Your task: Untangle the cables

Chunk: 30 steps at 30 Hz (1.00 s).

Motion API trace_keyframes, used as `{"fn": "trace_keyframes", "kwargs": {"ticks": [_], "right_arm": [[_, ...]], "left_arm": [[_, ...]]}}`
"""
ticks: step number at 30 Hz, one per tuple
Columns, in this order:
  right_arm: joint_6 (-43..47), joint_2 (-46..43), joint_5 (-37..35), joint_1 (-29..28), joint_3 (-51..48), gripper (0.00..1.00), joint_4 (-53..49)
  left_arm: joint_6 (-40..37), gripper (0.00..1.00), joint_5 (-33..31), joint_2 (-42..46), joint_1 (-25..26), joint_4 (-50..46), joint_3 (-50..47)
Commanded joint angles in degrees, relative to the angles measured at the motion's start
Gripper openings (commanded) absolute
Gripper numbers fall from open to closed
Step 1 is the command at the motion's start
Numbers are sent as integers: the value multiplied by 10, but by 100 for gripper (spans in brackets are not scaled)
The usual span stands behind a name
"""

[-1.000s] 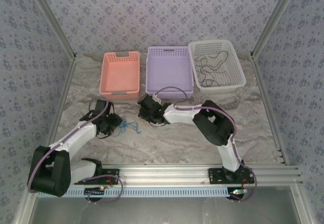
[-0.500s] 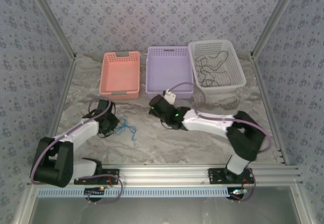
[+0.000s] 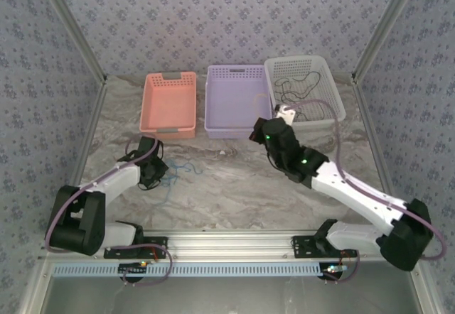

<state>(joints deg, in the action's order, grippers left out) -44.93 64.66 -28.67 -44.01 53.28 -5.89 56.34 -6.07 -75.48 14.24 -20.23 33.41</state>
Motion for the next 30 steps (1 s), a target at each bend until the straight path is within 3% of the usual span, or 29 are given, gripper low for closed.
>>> {"fn": "trace_keyframes", "kwargs": {"ticks": [1,6,7,12,14,18,21,26,30], "right_arm": [[31,-46,7,29,-9,0,-19],[83,-79,71,67,0,0,-28],[100,-84,89,73,-2,0,-23],[159,-114,217,121,-23,0,11],[185,-119,286,146,-27,0,15],[190,-115,425,201,-19,0,12],[196,-104,485,228,-6,0,-6],[176,-99,522,251,0,0,-13],[154,-82,543,257,15,0,-34]], "left_arm": [[-13,0,-9,-10,-2,-9,17],[-24,0,33,-10,7,0,39],[-26,5,38,0,13,-1,44],[-51,60,26,91,62,-35,101],[-74,71,18,124,79,-52,130],[-145,74,33,161,116,-57,185],[-210,73,74,158,158,-26,212],[-289,72,124,125,244,52,220],[-334,76,117,86,299,112,216]]}}
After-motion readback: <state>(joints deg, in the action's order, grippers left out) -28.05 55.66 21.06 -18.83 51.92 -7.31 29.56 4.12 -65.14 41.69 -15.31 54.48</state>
